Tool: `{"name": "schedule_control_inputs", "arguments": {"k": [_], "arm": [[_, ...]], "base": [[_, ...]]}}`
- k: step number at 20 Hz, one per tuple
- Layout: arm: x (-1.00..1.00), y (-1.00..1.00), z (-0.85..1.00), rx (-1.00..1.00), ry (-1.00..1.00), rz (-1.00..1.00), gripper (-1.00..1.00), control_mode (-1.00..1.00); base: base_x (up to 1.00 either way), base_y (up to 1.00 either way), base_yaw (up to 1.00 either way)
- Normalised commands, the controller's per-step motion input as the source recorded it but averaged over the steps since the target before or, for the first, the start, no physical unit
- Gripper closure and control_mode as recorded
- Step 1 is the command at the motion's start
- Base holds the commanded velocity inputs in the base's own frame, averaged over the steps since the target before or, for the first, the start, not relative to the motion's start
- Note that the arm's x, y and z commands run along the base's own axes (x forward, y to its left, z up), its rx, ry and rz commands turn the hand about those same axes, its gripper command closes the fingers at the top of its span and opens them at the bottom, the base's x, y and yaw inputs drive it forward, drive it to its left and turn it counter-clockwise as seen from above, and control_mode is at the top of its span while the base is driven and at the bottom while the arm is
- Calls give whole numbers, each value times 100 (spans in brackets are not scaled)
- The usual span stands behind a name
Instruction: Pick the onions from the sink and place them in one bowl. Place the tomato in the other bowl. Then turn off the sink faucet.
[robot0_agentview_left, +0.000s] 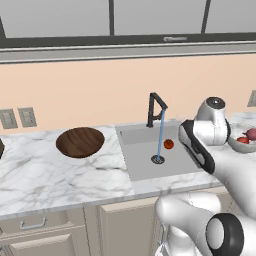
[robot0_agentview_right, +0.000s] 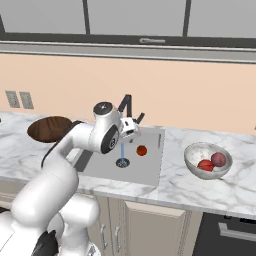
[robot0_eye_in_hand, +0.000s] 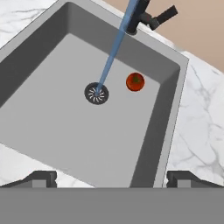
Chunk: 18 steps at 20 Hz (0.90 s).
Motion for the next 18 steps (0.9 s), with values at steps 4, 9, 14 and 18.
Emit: {"name": "schedule_control_inputs", "arguments": {"k": [4, 9, 14, 18], "arm": [[58, 12, -58, 0, 0, 0, -100, -100], [67, 0, -38, 4, 0, 1, -100, -100], [71, -2, -36, 7, 0, 3, -100, -100], [59, -16, -31, 0, 6, 0, -100, -100]], "base": [[0, 0, 0], [0, 0, 0], [0, 0, 0], [0, 0, 0]]}}
